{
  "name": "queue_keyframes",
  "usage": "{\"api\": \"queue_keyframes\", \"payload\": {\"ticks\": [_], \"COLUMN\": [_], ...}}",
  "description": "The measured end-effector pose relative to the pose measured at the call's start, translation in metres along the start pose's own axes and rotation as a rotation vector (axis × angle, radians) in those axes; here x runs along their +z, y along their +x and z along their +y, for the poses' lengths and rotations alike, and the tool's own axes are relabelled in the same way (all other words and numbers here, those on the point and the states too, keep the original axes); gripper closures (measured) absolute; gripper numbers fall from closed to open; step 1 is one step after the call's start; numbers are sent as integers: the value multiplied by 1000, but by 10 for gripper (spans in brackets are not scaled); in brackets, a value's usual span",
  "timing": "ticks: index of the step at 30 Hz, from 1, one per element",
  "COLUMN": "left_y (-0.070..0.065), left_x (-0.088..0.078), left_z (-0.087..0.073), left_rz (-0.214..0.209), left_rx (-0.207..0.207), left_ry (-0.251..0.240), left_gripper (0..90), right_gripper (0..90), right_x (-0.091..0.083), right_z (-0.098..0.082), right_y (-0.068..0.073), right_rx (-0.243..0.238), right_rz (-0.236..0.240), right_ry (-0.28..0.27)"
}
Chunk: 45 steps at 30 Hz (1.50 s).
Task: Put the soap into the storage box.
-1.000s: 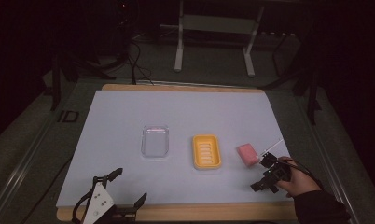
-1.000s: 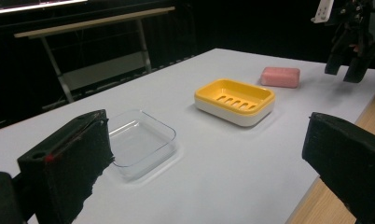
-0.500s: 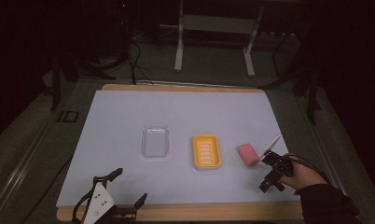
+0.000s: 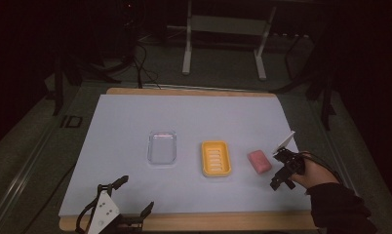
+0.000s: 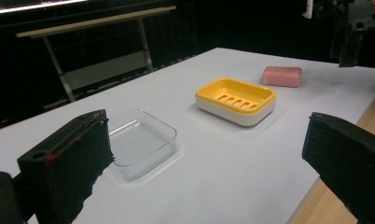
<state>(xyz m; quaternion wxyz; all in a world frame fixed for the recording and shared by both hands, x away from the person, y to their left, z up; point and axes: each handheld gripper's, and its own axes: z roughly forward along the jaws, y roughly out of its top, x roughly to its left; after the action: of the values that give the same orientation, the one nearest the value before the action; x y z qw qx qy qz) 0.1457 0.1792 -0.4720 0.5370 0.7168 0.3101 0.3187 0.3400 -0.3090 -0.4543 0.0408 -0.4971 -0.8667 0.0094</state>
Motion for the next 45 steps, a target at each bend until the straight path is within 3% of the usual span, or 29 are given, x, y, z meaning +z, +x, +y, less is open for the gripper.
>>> {"api": "queue_keyframes", "payload": {"ticks": [18,22,30,37,45], "left_y": [0,0,0,0,0], "left_x": [0,0,0,0,0], "left_z": [0,0,0,0,0], "left_rz": [-3,-4,-6,-8,-9], "left_rx": [-1,-1,1,5,6], "left_ry": [-1,-1,1,1,2], "left_gripper": [18,19,19,19,19], "right_gripper": [116,116,134,181,215], "right_x": [-10,-11,-16,-9,9], "right_z": [31,43,60,70,74], "right_y": [10,11,15,14,8], "right_rx": [-22,-26,-46,-22,-17], "right_rz": [-23,-48,-52,-63,-66], "right_ry": [-48,-71,-174,-216,-208]}}
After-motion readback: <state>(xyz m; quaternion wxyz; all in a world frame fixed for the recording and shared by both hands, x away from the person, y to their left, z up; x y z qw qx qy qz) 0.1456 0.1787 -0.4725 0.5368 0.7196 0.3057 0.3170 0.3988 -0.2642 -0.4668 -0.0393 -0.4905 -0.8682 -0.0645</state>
